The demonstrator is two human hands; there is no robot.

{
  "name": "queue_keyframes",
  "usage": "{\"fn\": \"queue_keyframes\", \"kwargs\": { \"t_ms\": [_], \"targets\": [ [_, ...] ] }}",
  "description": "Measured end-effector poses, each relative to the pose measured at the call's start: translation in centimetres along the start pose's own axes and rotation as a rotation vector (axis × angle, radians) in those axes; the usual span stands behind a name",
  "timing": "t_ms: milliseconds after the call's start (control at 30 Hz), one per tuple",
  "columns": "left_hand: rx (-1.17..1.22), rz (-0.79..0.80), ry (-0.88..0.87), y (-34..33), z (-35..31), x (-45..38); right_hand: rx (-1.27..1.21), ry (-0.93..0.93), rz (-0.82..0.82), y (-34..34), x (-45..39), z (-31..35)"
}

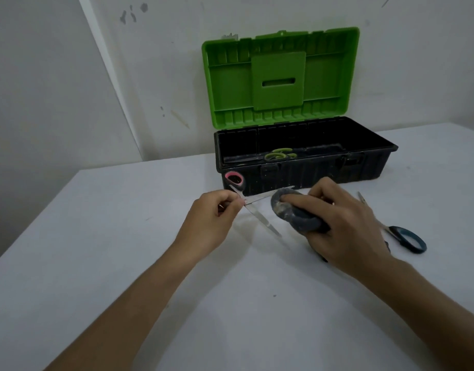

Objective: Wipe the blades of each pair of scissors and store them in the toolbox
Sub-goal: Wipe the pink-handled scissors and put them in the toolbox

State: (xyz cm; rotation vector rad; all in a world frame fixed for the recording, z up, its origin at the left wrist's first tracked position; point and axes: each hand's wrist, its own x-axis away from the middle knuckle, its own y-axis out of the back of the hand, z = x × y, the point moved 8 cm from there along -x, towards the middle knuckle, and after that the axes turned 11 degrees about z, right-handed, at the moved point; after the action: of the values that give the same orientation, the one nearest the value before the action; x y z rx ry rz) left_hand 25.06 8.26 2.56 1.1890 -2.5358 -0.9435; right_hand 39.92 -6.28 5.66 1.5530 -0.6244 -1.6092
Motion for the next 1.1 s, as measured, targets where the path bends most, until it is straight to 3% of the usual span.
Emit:
{"fn": "queue_keyframes", "kwargs": {
  "t_ms": [100, 267, 467, 667, 867, 1033, 1100],
  "targets": [
    [0.128, 0.044, -0.009, -0.9, -0.7, 0.3, 0.070, 0.028, 0.036, -0.9, -0.1, 0.3],
    [0.146, 0.038, -0.097, -1.2, -2.4, 0.8, 0.091, 0.020, 0.076, -1.9, -0.5, 0.0],
    [0.160, 0.023, -0.091, -0.4, -2.0, 0.5, 0.061, -0.245, -0.043, -0.1, 0.1, -4.8],
    [0.164, 0.081, -0.116, -1.4, -2.2, 0.7, 0.003, -0.045, 0.060, -2.3, -0.6, 0.1],
    [0.233, 0.051, -0.034, -0.6, -0.6, 0.3, 0.062, -0.302, 0.010, -0.8, -0.1, -4.9],
    [0.175, 0.056, -0.059, -0.6, -1.1, 0.3, 0.006, -0.104, 0.083, -1.8, -0.3, -1.2],
    [0.162, 0.054, -0.067, -0.2, -1.2, 0.3, -0.008, -0.124, 0.099, -2.2, -0.5, -1.4]
  ]
}}
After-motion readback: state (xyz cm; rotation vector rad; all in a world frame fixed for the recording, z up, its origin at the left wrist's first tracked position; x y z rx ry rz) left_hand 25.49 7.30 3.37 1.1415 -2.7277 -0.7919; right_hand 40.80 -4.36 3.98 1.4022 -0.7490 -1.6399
